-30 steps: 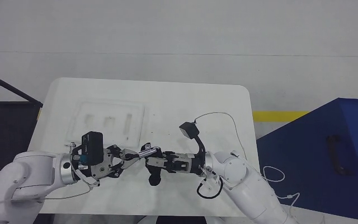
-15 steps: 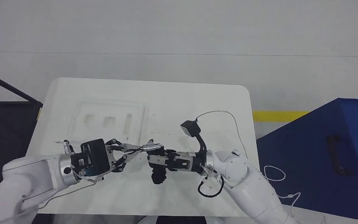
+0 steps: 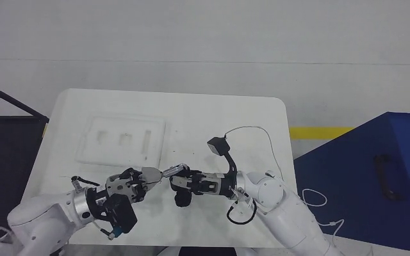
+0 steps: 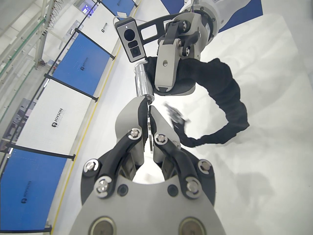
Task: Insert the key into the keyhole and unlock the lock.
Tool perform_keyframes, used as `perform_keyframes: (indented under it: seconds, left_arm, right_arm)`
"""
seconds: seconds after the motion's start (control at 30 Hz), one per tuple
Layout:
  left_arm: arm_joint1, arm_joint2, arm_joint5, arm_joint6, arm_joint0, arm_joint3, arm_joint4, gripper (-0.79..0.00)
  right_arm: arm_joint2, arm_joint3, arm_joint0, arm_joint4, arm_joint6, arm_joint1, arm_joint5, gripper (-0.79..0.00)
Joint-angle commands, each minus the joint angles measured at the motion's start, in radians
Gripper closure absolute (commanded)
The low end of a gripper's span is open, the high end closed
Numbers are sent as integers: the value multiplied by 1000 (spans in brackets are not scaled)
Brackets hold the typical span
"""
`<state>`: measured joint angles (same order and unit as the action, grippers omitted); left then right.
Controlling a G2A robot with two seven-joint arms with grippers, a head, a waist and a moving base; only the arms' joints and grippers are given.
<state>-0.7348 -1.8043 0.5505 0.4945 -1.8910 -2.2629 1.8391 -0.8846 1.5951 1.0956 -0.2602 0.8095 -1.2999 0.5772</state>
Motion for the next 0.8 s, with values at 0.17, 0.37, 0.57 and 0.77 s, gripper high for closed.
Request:
perform_keyframes:
  seconds: [0.17,0.37,0.57,0.77]
  left_arm:
    - [-7,-1,-5,23,-31,19,-18,-332]
    - [-13,-27,79,5,-19,45,-197,-785]
    - [-8,-164,385,-16,14,178,-644,-785]
    - [25,-185,462,-79,-19,295,-1131,-785]
  right_arm:
    - [-1,-10,5,-8,6,1,-5,0]
    - [-1,-29,0,-10,6,1,-14,0]
    - [-41,-38,5,-25,13,10,-11,0]
    - [-71,-45,16,-34,36,19,-31,0]
